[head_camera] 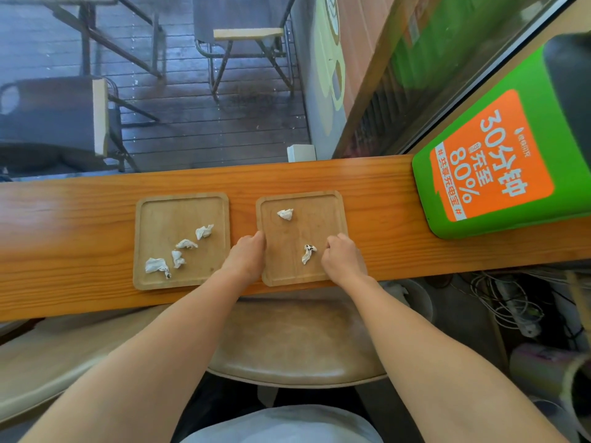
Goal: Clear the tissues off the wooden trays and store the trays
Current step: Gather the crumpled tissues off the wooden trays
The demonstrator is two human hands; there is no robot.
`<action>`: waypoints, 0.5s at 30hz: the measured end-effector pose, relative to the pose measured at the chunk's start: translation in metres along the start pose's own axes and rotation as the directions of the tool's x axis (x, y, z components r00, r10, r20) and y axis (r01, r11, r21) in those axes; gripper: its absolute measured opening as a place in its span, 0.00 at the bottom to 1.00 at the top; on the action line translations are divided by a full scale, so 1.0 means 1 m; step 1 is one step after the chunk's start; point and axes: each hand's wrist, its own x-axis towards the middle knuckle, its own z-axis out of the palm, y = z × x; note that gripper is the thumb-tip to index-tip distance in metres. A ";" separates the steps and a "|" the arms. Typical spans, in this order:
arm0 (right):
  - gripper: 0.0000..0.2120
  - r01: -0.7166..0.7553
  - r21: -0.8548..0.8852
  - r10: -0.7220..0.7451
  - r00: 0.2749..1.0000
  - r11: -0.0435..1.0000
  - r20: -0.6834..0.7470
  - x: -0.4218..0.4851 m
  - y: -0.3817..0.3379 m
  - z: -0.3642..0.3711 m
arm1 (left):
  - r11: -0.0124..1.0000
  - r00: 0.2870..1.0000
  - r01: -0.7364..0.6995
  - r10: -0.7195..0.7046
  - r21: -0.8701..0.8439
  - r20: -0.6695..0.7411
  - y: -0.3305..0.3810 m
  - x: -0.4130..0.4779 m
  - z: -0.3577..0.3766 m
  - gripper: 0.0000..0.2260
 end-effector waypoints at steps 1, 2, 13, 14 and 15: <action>0.10 -0.016 0.014 0.016 1.000 1.000 -0.006 -0.002 0.001 0.000 | 1.000 1.000 -0.009 0.008 0.008 0.009 0.002 0.000 -0.001 0.11; 0.10 -0.032 0.028 0.032 0.999 0.999 -0.012 -0.004 0.002 0.001 | 1.000 1.000 -0.018 0.017 0.020 0.013 0.003 0.001 -0.001 0.11; 0.08 -0.036 0.134 0.044 0.997 0.990 -0.059 -0.015 0.000 0.012 | 0.988 0.961 -0.127 0.144 0.083 -0.236 0.041 0.033 0.000 0.04; 0.10 -0.031 0.141 0.040 0.998 0.989 -0.057 -0.014 -0.002 0.014 | 0.986 0.948 -0.143 0.161 0.085 -0.274 0.043 0.038 0.001 0.06; 0.11 -0.025 0.146 0.033 0.998 0.989 -0.052 -0.013 -0.004 0.017 | 0.985 0.935 -0.153 0.171 0.083 -0.311 0.044 0.043 0.003 0.08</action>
